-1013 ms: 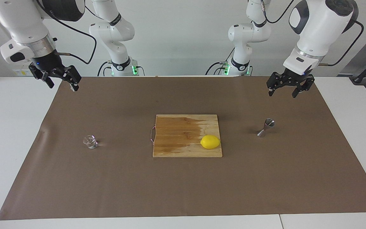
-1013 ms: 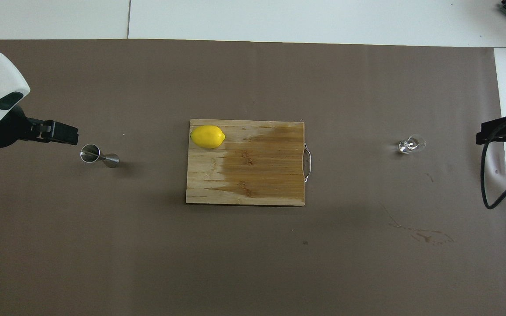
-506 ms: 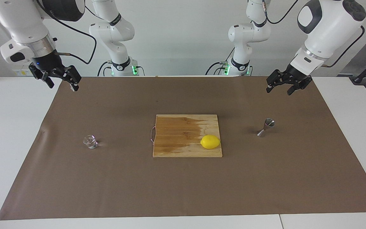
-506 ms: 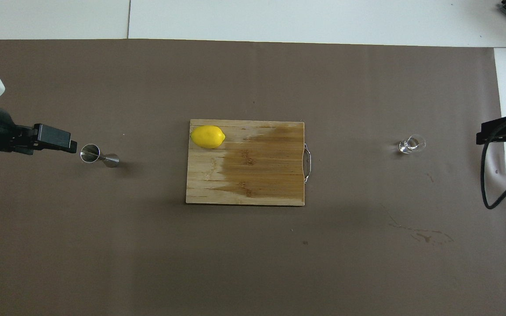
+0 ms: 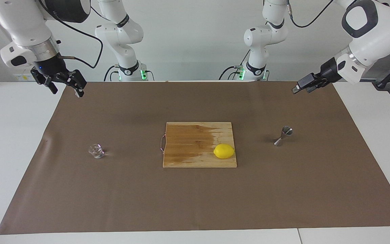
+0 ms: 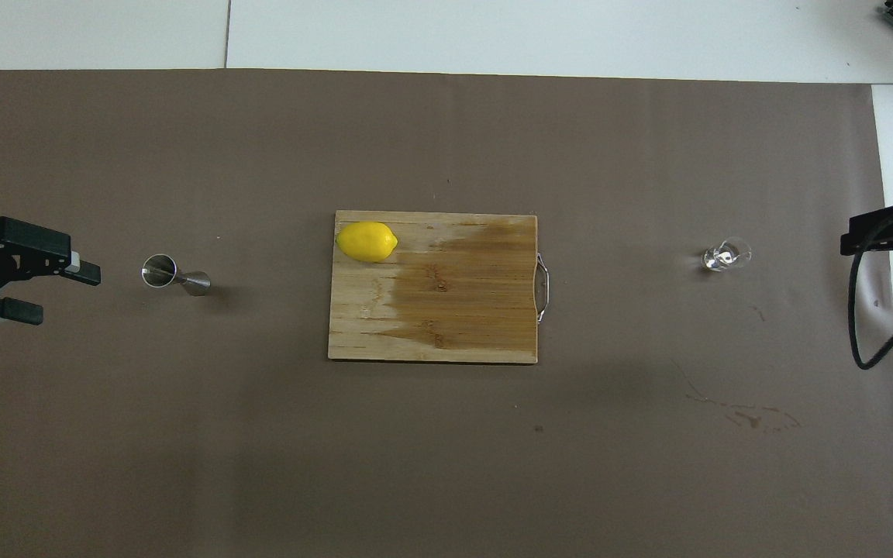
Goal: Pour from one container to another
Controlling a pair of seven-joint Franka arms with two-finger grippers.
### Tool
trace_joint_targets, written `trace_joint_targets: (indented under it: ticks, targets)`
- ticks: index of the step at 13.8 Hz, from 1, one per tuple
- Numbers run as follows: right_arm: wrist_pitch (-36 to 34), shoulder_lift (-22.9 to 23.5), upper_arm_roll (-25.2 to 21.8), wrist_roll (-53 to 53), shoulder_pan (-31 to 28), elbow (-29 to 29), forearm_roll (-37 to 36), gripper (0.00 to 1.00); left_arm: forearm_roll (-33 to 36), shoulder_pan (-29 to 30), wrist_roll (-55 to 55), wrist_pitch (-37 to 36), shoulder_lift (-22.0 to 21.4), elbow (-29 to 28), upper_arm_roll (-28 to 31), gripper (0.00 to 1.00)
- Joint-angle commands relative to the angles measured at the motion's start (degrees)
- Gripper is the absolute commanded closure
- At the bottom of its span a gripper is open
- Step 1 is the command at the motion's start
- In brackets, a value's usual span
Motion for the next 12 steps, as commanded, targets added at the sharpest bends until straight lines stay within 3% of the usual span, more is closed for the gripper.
trace_joint_targets:
  ticks: [1,9,12]
  targets:
    - [-0.33,-1.29,0.50,0.38,-0.73,-1.27,1.49,0.00,-6.40,4.34,-9.85,-5.83,6.42,4.85,-0.97,0.00]
    - [-0.33,-1.29,0.50,0.38,-0.73,-1.27,1.49,0.00,-19.59,9.27,-34.11,-9.79,10.99,4.06,-1.14,0.00]
    - [-0.33,-1.29,0.59,0.38,-0.64,-1.27,1.49,0.00,-23.46,11.20,-40.11,-11.28,14.76,4.41,-1.93,0.00]
